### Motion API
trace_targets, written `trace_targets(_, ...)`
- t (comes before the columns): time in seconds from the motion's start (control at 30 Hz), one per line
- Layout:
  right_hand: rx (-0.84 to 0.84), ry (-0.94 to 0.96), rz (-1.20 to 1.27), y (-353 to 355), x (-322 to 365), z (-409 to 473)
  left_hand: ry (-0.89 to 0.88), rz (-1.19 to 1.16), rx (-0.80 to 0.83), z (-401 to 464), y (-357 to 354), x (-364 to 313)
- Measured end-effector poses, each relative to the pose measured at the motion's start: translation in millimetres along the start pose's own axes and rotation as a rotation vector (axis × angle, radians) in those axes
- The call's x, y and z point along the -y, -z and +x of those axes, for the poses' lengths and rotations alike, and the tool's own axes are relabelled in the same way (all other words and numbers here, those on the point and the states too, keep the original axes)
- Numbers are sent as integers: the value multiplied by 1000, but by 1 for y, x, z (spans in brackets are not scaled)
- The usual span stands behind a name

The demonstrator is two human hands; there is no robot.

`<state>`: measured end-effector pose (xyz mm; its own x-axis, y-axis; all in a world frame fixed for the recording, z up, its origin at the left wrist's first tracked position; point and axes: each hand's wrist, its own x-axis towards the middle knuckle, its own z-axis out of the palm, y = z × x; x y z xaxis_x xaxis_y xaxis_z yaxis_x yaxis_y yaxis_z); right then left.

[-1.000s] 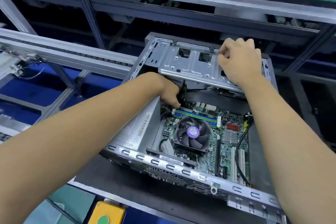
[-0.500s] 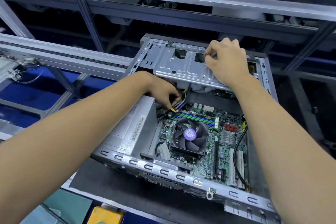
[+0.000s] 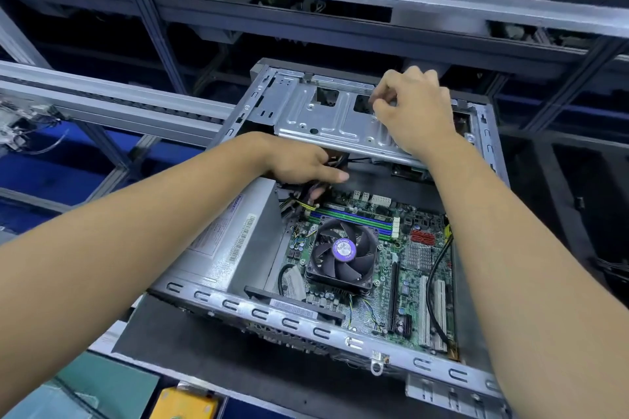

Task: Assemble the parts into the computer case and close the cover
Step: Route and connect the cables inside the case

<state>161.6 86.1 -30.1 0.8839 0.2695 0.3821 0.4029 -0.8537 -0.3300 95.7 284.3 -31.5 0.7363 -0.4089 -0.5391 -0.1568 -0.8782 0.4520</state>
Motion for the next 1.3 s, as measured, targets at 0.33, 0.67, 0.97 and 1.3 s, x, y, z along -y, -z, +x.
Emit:
trace_targets(0.33,7,-6,28,1,0,0,127,512,-24,5,-4,0)
trace_targets(0.67,13,-12,61,3,0,0,25,417,-53,3,-3,2)
trace_targets(0.97,20,-12,67,3,2,-2,-126,-84,75,-4,-4,0)
trace_targets(1.3,87,18,142,7,6,-4,-87,-51,49,0,-2,-1)
